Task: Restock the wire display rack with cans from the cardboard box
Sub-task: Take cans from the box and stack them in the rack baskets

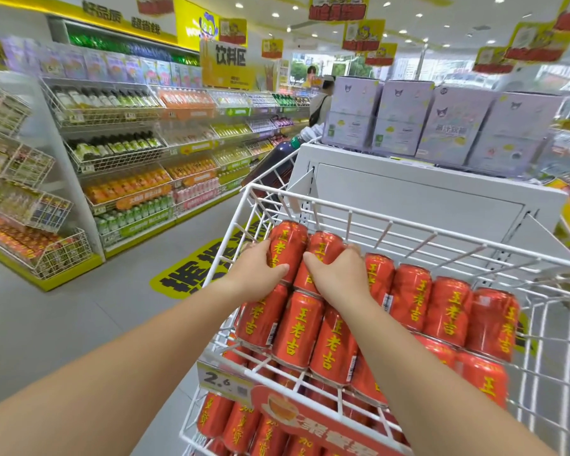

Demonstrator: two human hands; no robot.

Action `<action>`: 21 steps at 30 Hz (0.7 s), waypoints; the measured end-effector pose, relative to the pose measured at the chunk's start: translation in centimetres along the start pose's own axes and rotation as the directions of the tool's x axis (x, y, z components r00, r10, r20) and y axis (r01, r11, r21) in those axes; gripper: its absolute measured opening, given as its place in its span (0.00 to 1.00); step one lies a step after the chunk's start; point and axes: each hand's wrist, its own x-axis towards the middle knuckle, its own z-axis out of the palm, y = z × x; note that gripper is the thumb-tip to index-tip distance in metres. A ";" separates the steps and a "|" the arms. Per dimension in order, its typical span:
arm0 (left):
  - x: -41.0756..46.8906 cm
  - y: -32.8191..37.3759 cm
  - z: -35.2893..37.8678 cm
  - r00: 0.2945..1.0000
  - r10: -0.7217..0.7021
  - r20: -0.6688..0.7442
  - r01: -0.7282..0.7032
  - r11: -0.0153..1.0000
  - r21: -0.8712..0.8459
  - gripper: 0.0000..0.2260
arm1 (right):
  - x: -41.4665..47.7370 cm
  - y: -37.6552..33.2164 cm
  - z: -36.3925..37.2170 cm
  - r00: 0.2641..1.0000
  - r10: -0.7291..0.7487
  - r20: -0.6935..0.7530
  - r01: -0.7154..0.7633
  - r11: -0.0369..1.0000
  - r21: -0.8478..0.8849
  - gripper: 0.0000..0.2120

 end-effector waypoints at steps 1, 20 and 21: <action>-0.1 -0.1 0.0 1.000 0.004 -0.005 -0.004 1.000 0.003 0.12 | -0.2 0.1 0.0 1.000 -0.013 -0.010 0.013 1.000 -0.003 0.37; -4.2 -1.2 0.0 1.000 0.010 -0.001 -0.010 0.987 0.159 0.18 | -1.9 0.7 -1.3 0.992 -0.013 0.129 0.030 0.990 -0.135 0.42; -4.6 -1.1 -0.2 0.999 0.039 -0.005 -0.037 0.977 0.211 0.19 | -2.2 0.6 -1.4 0.993 -0.020 0.114 0.038 0.987 -0.155 0.42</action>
